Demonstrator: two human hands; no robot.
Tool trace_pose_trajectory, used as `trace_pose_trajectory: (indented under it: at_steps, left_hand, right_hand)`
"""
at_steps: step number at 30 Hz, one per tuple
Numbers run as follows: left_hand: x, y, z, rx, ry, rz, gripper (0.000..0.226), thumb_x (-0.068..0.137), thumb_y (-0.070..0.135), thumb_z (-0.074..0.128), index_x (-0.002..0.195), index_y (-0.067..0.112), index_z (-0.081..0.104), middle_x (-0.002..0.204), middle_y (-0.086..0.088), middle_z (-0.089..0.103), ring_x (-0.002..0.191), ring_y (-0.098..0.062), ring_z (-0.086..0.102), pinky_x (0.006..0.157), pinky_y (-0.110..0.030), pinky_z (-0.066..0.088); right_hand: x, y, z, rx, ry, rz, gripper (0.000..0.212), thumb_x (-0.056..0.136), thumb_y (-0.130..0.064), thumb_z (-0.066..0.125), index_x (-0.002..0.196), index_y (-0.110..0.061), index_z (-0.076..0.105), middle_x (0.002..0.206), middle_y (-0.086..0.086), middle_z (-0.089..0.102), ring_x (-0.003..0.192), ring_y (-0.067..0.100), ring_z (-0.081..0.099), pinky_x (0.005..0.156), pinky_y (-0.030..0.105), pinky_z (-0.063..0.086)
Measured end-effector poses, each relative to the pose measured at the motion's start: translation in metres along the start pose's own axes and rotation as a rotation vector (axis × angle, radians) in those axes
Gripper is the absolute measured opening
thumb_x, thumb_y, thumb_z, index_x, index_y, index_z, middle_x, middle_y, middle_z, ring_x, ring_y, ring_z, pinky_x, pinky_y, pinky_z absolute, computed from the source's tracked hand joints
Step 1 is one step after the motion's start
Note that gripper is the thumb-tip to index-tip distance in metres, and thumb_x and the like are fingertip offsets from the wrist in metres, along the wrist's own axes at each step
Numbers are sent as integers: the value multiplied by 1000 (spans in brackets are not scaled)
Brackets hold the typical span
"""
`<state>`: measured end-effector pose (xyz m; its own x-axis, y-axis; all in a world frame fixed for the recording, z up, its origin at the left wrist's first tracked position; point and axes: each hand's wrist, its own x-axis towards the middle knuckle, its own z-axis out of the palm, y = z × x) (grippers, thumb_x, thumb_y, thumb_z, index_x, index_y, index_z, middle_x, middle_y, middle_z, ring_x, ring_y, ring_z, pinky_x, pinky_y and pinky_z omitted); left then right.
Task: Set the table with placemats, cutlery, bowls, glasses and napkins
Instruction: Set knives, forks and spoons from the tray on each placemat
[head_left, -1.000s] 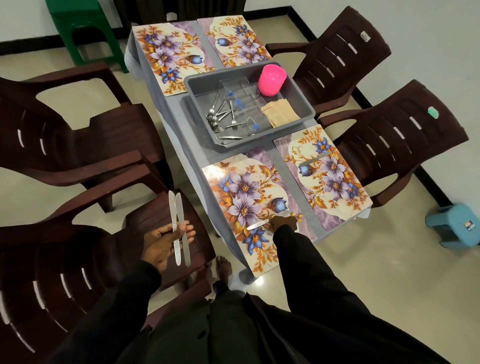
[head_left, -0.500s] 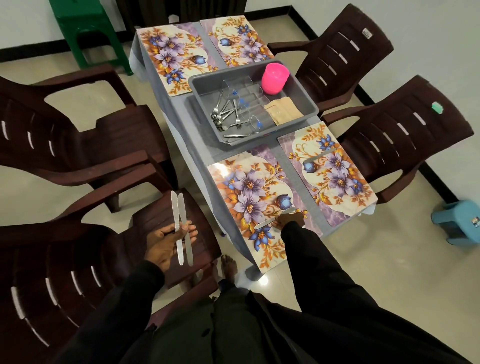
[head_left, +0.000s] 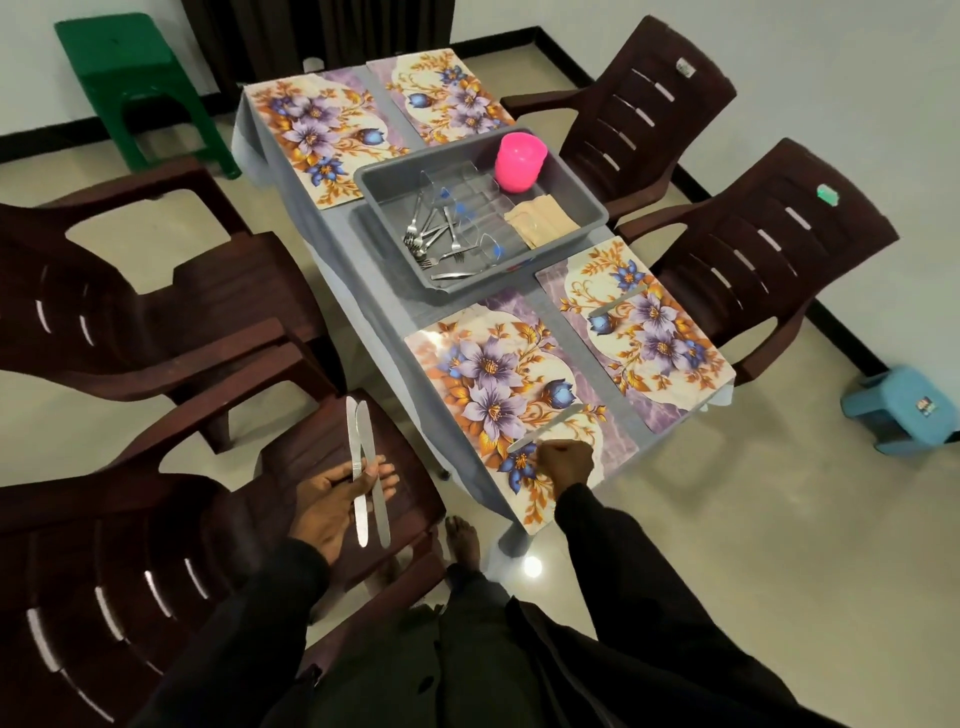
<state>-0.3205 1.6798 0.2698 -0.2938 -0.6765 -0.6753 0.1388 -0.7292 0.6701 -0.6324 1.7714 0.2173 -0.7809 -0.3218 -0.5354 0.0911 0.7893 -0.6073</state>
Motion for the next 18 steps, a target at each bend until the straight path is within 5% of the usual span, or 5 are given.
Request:
trace_pose_trajectory:
  at_steps: [2, 5, 11, 15, 18]
  left_hand:
    - [-2, -7, 2, 35, -32, -26, 24, 93, -5, 61, 117, -11, 66, 110, -27, 73, 94, -34, 75, 83, -39, 63]
    - [-12, -17, 9, 93, -83, -69, 26, 92, -6, 62, 117, -10, 66, 113, -27, 72, 102, -38, 73, 88, -43, 61]
    - [-49, -39, 22, 172, -187, -95, 27, 92, -8, 61, 118, -16, 63, 109, -31, 72, 96, -41, 74, 80, -42, 64]
    - [-77, -51, 28, 216, -207, -83, 27, 93, -9, 60, 120, -14, 62, 109, -35, 70, 100, -49, 71, 78, -44, 64]
    - [-106, -64, 30, 276, -193, -41, 16, 93, -12, 59, 107, -10, 67, 90, -24, 76, 77, -32, 77, 60, -31, 62]
  right_hand:
    - [-31, 13, 7, 86, -74, -48, 4, 80, -16, 79, 81, -14, 76, 88, 6, 76, 92, 30, 71, 84, 45, 60]
    - [-85, 19, 8, 253, -216, -97, 10, 86, -2, 75, 77, -5, 75, 73, 8, 74, 71, 25, 71, 60, 28, 60]
    - [-143, 18, 10, 300, -526, -200, 23, 93, -29, 74, 102, -7, 76, 94, 12, 77, 90, 28, 75, 83, 43, 63]
    - [-169, 25, 8, 256, -564, -279, 25, 93, -34, 73, 101, -11, 77, 90, 6, 78, 85, 24, 76, 80, 37, 63]
    - [-182, 43, 8, 226, -538, -332, 27, 90, -35, 76, 100, -10, 77, 87, 4, 77, 82, 23, 75, 77, 35, 64]
